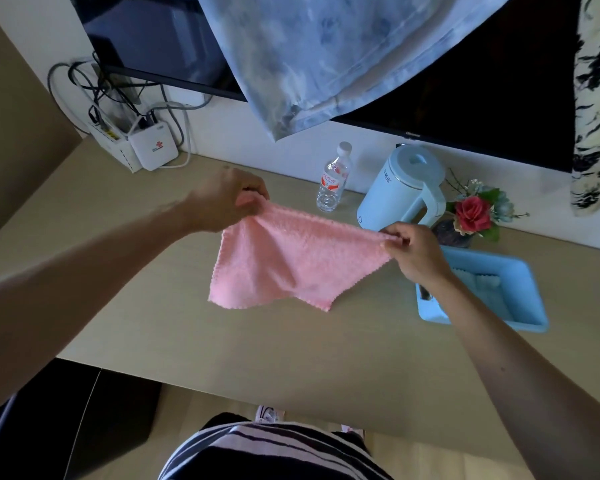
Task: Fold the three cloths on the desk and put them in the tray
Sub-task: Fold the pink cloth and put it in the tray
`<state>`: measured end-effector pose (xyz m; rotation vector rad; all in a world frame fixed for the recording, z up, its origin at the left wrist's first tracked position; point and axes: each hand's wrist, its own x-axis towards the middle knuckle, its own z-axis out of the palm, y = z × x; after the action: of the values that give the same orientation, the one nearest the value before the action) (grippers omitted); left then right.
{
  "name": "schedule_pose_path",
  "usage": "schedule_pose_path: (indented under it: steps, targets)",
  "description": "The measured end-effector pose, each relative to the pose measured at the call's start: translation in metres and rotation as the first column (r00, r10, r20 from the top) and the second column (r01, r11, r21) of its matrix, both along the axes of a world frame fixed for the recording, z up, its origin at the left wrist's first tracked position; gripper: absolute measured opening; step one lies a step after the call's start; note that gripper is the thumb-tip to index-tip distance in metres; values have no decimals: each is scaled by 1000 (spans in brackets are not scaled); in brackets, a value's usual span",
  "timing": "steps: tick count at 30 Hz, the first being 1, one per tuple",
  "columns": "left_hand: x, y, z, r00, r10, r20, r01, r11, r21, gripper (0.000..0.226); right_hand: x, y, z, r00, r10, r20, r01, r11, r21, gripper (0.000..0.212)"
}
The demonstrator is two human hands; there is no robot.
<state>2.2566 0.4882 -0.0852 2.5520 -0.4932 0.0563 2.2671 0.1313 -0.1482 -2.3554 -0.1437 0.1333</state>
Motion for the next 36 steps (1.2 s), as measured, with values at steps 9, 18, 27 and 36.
schedule_pose_path:
  steps: [9, 18, 27, 36]
  targets:
    - [-2, 2, 1, 962, -28, 272, 58, 993, -100, 9, -6, -27, 40, 980, -102, 171, 56, 965, 257, 19]
    - [-80, 7, -92, 969, -244, -36, 245, 970, 11, 14, -87, -46, -44, 947, 198, -254, -129, 956, 263, 8]
    - [-123, 3, -188, 862, -14, -507, 47, 997, 53, 15, -143, -37, -134, 868, 139, -476, -118, 990, 74, 9]
    - [-86, -10, -206, 863, 177, -472, -209, 978, -16, 12, -105, -33, -159, 896, -52, -441, 90, 994, 68, 21]
